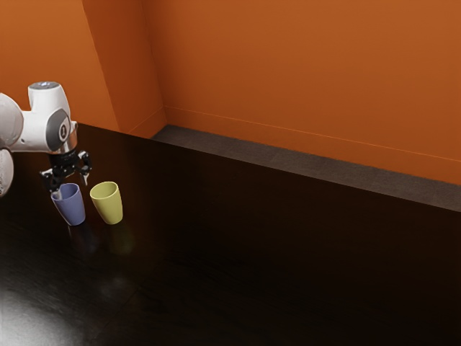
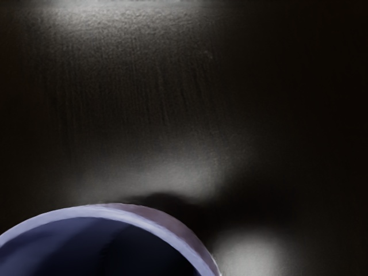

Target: Place the left cup onto the right cup

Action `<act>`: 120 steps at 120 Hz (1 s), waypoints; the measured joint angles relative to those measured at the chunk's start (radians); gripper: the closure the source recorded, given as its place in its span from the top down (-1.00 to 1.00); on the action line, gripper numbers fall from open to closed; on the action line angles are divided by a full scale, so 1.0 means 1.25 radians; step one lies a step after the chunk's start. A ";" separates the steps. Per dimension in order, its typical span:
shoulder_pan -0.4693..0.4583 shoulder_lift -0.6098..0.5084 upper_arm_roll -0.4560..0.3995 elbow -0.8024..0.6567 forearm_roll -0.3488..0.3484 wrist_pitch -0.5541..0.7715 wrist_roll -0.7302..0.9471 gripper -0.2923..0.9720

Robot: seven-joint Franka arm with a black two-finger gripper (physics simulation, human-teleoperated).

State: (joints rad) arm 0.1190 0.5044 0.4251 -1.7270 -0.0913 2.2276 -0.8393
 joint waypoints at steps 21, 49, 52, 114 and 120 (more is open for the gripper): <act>0.005 0.018 -0.006 0.024 -0.004 0.000 0.001 0.39; 0.011 0.031 -0.017 0.045 -0.012 -0.002 0.001 0.38; 0.011 0.033 -0.017 0.048 -0.013 -0.002 0.001 0.38; 0.016 0.045 -0.018 0.050 -0.025 -0.007 0.004 0.25; 0.016 0.046 -0.018 0.050 -0.026 -0.008 0.006 0.25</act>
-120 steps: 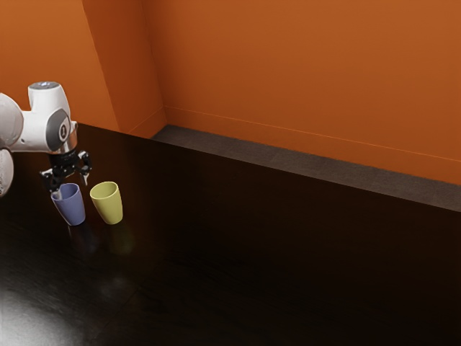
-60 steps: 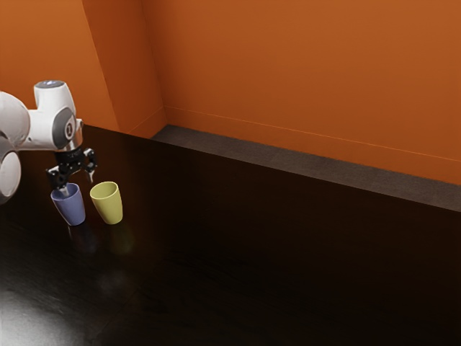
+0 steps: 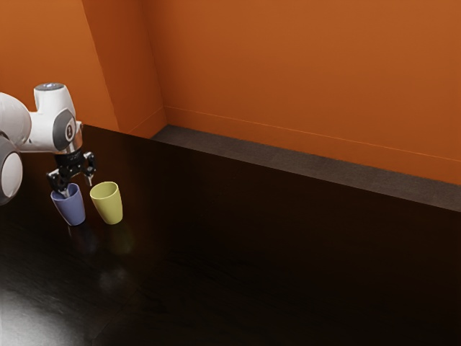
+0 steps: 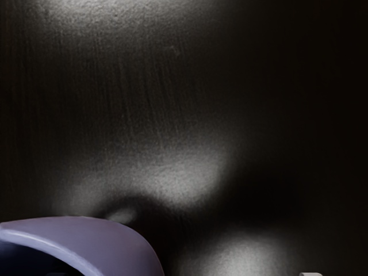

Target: Place the left cup onto the right cup

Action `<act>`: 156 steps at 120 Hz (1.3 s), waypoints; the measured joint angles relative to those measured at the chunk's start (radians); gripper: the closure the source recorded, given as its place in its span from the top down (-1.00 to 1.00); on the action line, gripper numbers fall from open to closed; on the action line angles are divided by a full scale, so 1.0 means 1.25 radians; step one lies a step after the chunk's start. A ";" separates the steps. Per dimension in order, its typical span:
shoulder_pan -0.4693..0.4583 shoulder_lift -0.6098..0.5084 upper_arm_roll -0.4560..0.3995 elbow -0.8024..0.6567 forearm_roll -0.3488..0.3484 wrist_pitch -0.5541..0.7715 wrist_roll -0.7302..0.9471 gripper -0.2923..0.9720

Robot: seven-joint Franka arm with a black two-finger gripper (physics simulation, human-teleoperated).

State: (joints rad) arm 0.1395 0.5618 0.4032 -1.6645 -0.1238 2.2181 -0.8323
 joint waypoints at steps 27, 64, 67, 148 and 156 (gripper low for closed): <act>0.005 0.006 0.000 0.000 -0.001 0.000 0.005 0.23; 0.011 0.015 -0.001 0.001 -0.010 0.002 0.013 0.21; 0.011 0.015 -0.001 0.001 -0.011 0.003 0.014 0.20; 0.012 0.020 -0.001 0.002 -0.026 0.010 0.026 -0.45; 0.012 0.020 -0.001 0.002 -0.026 0.010 0.026 -0.52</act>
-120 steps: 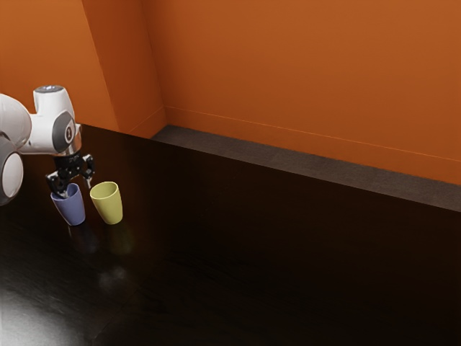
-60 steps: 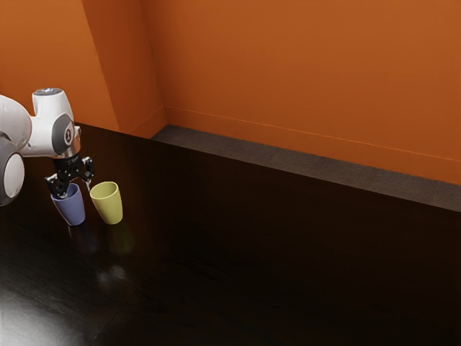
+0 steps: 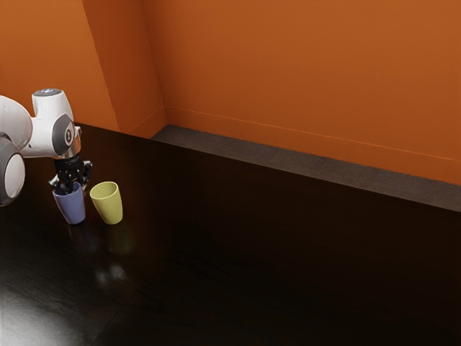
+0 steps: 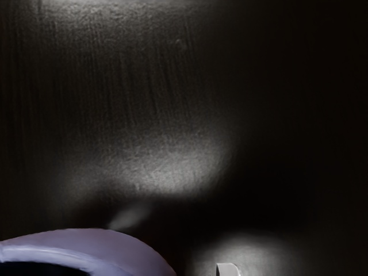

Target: Place the left cup onto the right cup

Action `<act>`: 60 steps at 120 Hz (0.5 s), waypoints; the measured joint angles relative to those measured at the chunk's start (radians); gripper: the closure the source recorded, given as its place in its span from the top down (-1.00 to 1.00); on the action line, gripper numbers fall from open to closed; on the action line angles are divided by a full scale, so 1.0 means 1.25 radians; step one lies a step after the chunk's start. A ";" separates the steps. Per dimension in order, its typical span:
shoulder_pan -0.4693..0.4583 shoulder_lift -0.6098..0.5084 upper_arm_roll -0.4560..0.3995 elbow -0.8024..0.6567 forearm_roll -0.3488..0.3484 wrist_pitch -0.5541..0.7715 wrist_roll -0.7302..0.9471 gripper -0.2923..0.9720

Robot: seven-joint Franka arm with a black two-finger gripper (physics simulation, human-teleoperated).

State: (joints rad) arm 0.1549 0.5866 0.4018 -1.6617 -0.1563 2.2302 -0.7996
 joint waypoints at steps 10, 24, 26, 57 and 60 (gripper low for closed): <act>0.000 0.000 0.000 0.000 0.001 0.000 0.000 -0.60; 0.000 -0.001 0.000 0.000 0.000 -0.001 -0.001 -0.65; 0.000 -0.001 0.000 0.000 0.000 -0.001 -0.001 -0.66; -0.002 -0.020 0.001 -0.008 0.004 -0.015 -0.004 -0.69; -0.003 -0.023 0.001 -0.008 0.005 -0.019 -0.004 -0.69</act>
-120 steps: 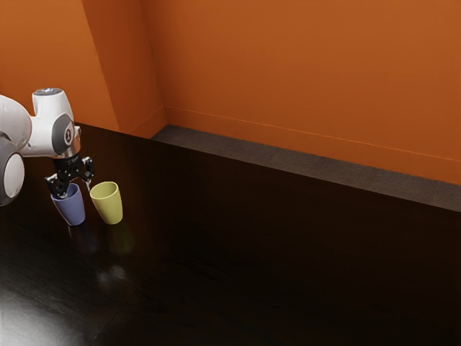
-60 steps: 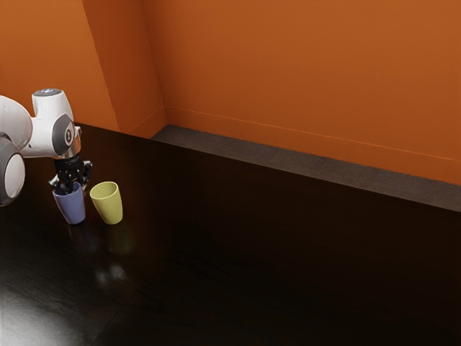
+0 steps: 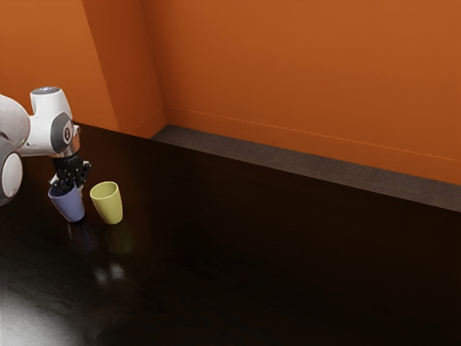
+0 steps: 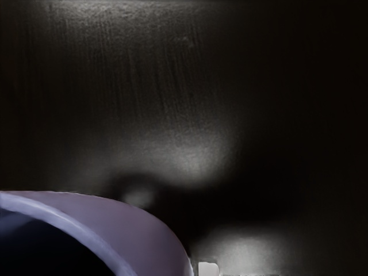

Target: Place the left cup onto the right cup

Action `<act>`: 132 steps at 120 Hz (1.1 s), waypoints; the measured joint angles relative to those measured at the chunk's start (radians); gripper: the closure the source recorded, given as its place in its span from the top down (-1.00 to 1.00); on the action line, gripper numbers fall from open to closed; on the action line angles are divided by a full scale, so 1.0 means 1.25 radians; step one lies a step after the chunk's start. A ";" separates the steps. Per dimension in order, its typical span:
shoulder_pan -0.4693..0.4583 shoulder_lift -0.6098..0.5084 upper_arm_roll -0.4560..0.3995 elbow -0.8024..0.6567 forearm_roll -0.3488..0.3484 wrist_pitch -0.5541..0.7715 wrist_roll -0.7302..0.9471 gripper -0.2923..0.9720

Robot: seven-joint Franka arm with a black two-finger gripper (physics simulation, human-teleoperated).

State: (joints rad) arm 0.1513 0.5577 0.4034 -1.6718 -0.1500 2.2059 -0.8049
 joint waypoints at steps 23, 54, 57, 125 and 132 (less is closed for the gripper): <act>-0.002 -0.014 0.004 -0.001 0.007 -0.030 0.001 -0.70; -0.008 -0.069 0.010 -0.002 0.017 -0.103 0.013 -0.69; -0.008 -0.072 0.010 -0.002 0.018 -0.108 0.014 -0.69; -0.029 -0.185 0.008 -0.003 0.070 -0.234 0.031 -0.69; -0.034 -0.194 0.005 -0.003 0.078 -0.241 0.032 -0.69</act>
State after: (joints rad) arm 0.1082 0.3157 0.4092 -1.6750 -0.0527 1.9046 -0.7649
